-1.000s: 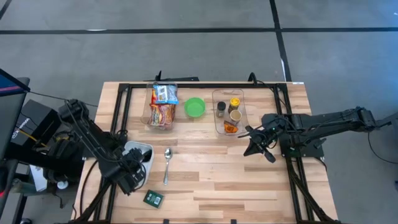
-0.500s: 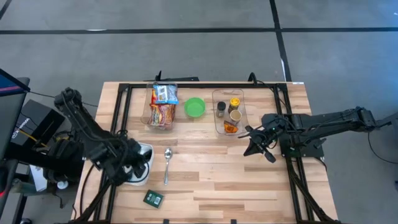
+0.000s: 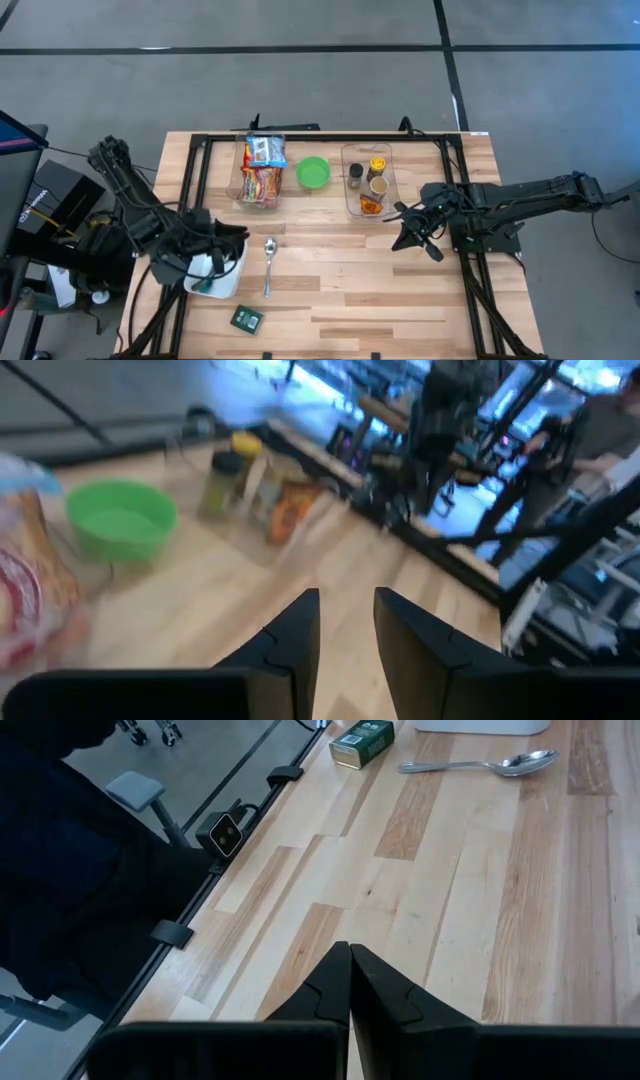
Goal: Pick & Place Food Item
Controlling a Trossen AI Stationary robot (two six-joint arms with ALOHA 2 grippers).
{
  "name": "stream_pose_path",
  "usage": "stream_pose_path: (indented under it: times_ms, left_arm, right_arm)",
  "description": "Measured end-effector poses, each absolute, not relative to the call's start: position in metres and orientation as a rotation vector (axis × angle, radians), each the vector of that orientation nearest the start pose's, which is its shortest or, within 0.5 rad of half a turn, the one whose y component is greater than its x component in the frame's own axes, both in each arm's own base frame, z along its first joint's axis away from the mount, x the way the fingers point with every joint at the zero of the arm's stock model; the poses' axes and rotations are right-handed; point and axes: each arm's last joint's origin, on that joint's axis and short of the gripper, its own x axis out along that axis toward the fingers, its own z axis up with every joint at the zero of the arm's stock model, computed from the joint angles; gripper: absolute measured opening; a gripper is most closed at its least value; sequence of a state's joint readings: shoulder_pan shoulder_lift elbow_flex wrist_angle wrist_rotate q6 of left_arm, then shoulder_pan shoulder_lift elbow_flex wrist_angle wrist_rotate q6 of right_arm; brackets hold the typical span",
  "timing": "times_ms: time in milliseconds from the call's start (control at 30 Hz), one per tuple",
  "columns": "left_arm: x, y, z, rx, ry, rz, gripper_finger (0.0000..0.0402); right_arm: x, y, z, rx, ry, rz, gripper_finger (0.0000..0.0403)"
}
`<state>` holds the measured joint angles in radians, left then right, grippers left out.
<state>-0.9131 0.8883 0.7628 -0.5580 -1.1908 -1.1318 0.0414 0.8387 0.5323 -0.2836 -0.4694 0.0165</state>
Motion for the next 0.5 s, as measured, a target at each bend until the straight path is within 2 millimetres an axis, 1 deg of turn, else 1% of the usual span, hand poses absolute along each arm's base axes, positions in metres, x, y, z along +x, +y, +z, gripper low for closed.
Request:
stream_pose_path:
  times_ms: [200,333,500]
  left_arm:
    - [0.1229,-0.1136,0.2912,-0.451,0.077,0.456,0.0092]
    - [0.1245,-0.1137,0.2935,-0.475,0.050,0.468,0.0092]
    - [0.1313,-0.1126,0.2979,-0.527,0.045,0.459,0.0092]
  right_arm:
    - [0.1723,0.0202,0.2311,0.141,0.587,0.491,0.0000]
    - [0.1723,0.0203,0.2311,0.141,0.587,0.492,0.0000]
    - [0.1723,0.0202,0.2311,0.141,0.587,0.491,0.0000]
